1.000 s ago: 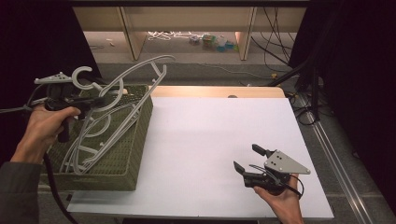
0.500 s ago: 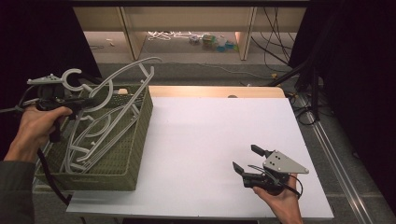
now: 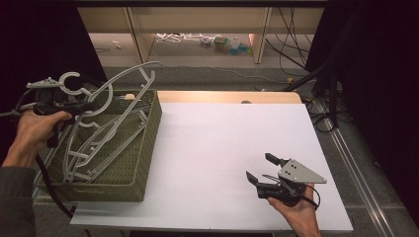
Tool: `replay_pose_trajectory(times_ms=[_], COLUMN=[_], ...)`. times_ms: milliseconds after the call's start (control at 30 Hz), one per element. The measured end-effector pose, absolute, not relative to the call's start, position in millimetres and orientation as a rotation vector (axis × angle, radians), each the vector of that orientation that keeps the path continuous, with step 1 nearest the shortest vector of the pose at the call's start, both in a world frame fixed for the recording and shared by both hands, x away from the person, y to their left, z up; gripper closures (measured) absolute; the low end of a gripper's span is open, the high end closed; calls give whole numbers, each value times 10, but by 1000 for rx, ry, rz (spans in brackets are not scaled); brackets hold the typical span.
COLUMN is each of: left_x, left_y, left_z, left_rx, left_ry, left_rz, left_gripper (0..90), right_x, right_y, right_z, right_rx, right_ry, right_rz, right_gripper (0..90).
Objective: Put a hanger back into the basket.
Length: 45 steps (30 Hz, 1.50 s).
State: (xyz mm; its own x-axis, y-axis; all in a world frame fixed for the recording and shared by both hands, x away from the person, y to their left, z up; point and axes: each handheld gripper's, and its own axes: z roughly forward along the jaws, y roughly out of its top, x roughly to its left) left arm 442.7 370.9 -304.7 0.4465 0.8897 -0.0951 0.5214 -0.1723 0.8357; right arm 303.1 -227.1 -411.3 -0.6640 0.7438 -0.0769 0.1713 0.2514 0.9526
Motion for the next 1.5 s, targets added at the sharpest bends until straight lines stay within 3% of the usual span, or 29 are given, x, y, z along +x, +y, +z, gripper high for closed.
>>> replay_pose_trajectory(times_ms=[933, 1500], left_x=[4518, 4518], left_y=[3977, 4054], left_z=[-3419, -3562], left_rx=[1931, 2082], left_ry=[1244, 1275], left_rz=[620, 632], left_gripper=[819, 818], right_x=[3041, 3047], right_y=[-2271, -2266], right_z=[-4119, -4125], right_rx=[826, 830], right_ry=[2012, 2013], right_rz=[1424, 1427], right_gripper=[188, 188])
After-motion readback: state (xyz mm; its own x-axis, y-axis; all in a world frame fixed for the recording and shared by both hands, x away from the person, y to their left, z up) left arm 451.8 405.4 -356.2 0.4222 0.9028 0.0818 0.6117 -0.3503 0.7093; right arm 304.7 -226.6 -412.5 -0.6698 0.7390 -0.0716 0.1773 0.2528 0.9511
